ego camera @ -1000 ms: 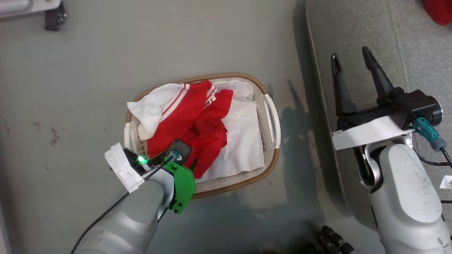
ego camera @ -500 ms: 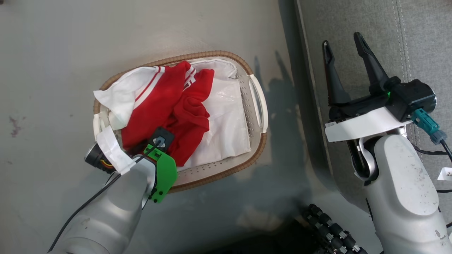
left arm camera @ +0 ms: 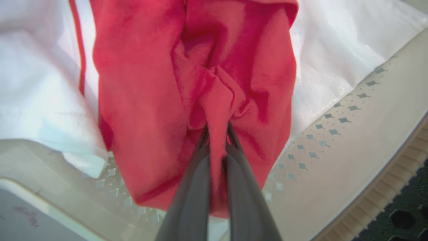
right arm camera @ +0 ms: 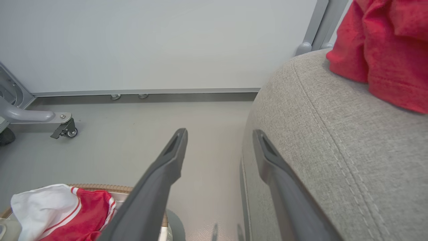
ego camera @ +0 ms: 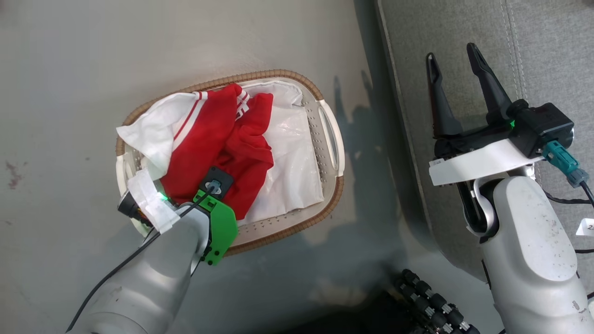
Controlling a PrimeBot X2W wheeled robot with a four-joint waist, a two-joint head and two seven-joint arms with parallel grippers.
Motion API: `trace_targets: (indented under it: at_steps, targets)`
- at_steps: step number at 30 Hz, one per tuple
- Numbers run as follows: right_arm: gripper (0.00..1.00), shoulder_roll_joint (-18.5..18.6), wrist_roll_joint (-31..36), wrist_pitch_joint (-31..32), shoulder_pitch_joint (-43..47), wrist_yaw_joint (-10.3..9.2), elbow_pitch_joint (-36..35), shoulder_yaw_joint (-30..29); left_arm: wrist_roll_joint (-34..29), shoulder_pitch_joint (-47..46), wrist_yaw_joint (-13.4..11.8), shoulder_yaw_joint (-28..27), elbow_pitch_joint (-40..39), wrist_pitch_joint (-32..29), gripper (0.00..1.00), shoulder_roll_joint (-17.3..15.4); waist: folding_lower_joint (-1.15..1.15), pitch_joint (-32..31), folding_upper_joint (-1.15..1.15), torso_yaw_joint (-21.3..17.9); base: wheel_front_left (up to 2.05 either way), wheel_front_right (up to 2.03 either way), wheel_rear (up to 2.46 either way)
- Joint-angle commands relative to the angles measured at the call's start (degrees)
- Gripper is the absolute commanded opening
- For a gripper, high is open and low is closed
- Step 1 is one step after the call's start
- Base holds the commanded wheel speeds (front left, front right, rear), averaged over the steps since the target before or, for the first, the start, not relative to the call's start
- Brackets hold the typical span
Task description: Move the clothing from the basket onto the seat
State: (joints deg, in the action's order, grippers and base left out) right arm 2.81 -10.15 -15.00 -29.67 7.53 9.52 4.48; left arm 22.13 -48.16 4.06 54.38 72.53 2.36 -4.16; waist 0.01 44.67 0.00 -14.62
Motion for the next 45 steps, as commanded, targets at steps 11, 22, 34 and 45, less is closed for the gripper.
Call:
trace_targets:
  at_steps: [11, 22, 34, 45]
  targets:
    - [1.00, 0.2, 3.5, -0.3, 3.3, -0.08, 2.1, -2.3, 1.9, 3.5, 1.5, 0.7, -2.8, 9.7, 0.00, 1.0, -0.01, -10.1, 0.00, 4.8, 0.00, 0.00, 0.00]
    - [1.00, 0.2, 6.6, -0.3, 9.4, -0.08, 5.9, -4.5, 2.9, 5.9, 0.7, -0.9, -11.5, 12.9, 0.00, 0.1, -0.01, -23.8, 0.00, 8.9, 0.00, 0.00, 0.00]
    - [1.00, 0.2, 7.3, -0.3, 15.0, -0.08, 8.8, -3.1, -2.2, 5.8, -0.5, -4.9, -31.4, 12.9, 0.00, -7.4, -0.01, -37.7, 0.00, 11.3, 0.00, 0.00, 0.00]
    - [1.00, 0.2, 7.1, -0.3, 16.0, -0.08, 10.6, 0.0, -3.6, -1.4, 1.8, -4.0, -34.9, 12.5, 0.00, -10.7, -0.01, -43.2, 0.00, 11.0, 0.00, 0.00, 0.00]
